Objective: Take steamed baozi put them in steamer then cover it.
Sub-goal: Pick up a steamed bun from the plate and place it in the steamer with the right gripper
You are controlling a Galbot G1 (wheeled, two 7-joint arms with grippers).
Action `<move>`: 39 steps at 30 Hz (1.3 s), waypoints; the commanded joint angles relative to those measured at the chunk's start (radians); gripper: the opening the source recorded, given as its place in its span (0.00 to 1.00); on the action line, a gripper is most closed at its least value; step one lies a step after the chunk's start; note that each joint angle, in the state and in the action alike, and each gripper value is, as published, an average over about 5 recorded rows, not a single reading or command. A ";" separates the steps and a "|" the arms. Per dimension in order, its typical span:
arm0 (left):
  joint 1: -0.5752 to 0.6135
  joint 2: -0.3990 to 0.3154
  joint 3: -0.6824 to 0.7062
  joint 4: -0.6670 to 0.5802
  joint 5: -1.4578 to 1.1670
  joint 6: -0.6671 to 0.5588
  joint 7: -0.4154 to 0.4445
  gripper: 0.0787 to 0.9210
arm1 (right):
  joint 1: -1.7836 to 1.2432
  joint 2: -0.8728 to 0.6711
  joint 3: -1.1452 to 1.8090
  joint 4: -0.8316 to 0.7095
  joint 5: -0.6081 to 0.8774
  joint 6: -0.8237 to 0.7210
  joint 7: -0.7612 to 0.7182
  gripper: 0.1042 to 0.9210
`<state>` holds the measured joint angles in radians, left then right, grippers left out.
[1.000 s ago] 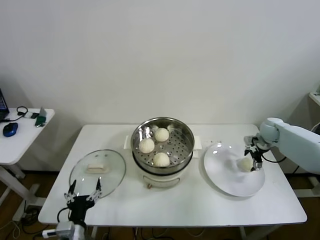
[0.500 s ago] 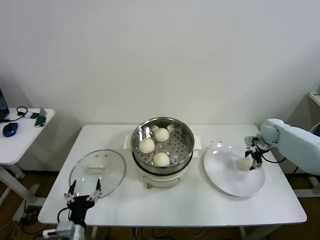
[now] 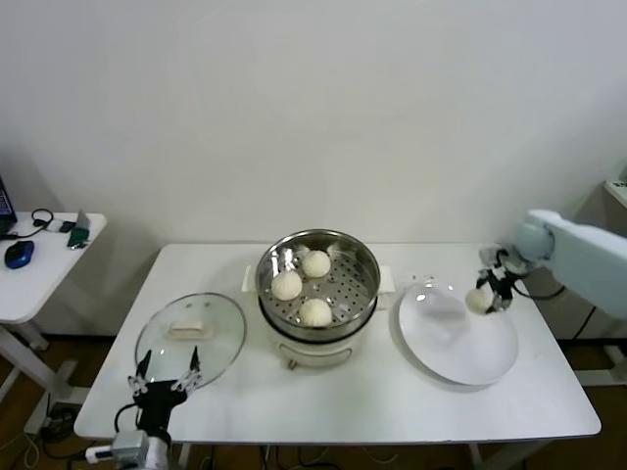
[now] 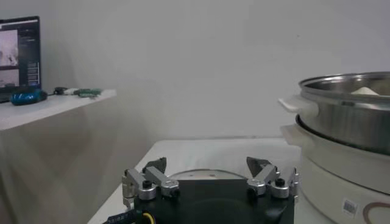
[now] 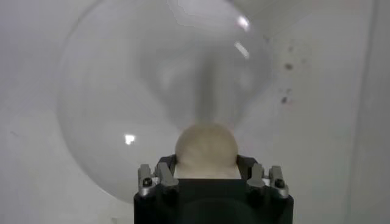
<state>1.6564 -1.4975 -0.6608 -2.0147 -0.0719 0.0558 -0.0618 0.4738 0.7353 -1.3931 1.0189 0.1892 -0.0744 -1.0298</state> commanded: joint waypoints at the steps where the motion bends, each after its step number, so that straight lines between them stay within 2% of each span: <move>1: -0.005 0.004 0.001 0.001 -0.001 0.005 0.001 0.88 | 0.498 0.050 -0.307 0.226 0.224 -0.010 -0.010 0.69; 7: -0.009 0.007 0.002 0.002 -0.005 0.008 0.002 0.88 | 0.630 0.155 -0.282 0.337 0.355 -0.081 0.010 0.69; 15: -0.014 0.006 0.004 0.000 -0.007 0.013 0.002 0.88 | 0.522 0.257 -0.192 0.466 0.417 -0.196 0.105 0.69; 25: -0.028 0.006 0.002 -0.004 -0.007 0.033 0.002 0.88 | 0.292 0.350 -0.168 0.402 0.365 -0.253 0.180 0.69; 39: -0.023 0.012 0.002 0.002 -0.009 0.030 0.004 0.88 | 0.145 0.343 -0.168 0.340 0.363 -0.330 0.251 0.70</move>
<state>1.6319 -1.4853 -0.6602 -2.0144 -0.0806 0.0859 -0.0581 0.7018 1.0545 -1.5657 1.3701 0.5406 -0.3571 -0.8218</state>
